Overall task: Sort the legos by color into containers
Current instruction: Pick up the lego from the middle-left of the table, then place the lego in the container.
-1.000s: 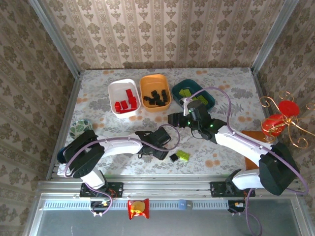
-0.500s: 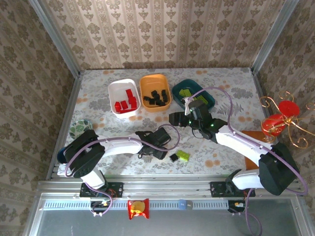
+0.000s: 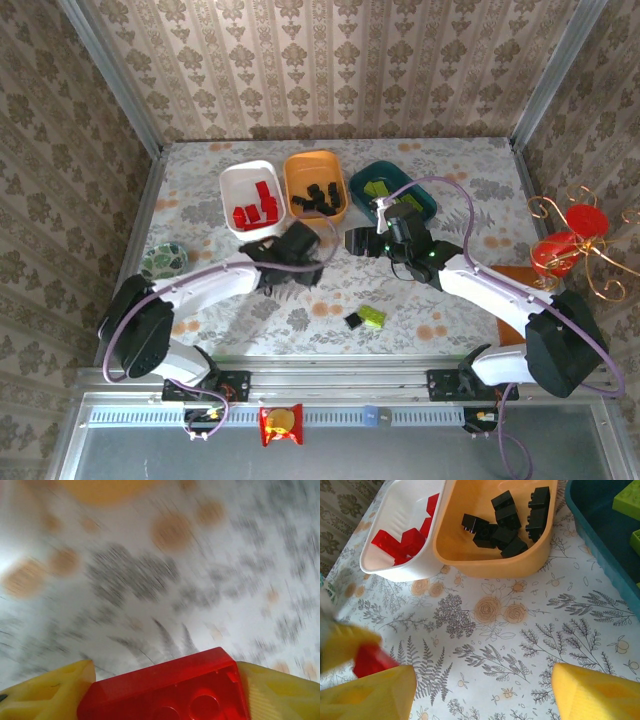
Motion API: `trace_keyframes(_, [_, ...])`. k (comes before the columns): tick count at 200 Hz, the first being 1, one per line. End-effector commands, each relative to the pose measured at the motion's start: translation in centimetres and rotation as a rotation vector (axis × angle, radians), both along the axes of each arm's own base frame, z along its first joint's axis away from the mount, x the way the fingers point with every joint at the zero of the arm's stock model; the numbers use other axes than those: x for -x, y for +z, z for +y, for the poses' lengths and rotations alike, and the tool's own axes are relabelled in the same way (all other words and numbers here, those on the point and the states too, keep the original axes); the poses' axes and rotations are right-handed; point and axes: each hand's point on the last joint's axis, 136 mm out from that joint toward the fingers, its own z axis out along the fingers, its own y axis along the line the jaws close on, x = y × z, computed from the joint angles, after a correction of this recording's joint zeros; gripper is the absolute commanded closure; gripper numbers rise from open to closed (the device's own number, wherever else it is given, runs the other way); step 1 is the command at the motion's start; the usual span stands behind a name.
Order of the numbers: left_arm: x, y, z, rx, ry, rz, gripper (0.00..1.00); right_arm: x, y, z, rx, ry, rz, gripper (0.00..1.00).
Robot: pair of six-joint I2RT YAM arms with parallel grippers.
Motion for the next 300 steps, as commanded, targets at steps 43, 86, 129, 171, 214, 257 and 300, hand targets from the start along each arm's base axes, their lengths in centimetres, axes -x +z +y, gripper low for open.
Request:
trace_keyframes(43, [-13.3,4.8,8.0,-0.007,0.305,-0.188,0.44,0.6,-0.2,-1.0,-0.006,-0.037,0.010,0.27])
trace_keyframes(86, [-18.9,3.2,11.5,-0.011,0.412,-0.153,0.43,1.1,0.3,-1.2,-0.022,-0.035,0.009,0.27])
trace_keyframes(129, [-22.0,1.1,12.9,-0.048,0.448,-0.096,0.34,2.2,0.1,-1.8,-0.025,-0.035,0.024,0.27])
trace_keyframes(171, [-22.4,4.1,12.0,0.041,0.442,-0.127,0.17,3.6,-1.7,-2.0,-0.016,-0.020,0.082,0.25])
trace_keyframes(214, [-18.9,11.1,7.8,0.205,0.341,-0.257,0.07,4.9,-4.4,-1.6,0.019,0.009,0.163,0.27])
trace_keyframes(257, [-10.9,12.8,3.0,0.351,0.202,-0.292,0.00,7.2,-7.1,-0.4,0.103,0.087,0.226,0.31])
trace_keyframes(300, [-4.2,9.9,3.6,0.318,0.173,-0.259,0.00,11.6,-9.1,2.7,0.272,0.304,0.276,0.33])
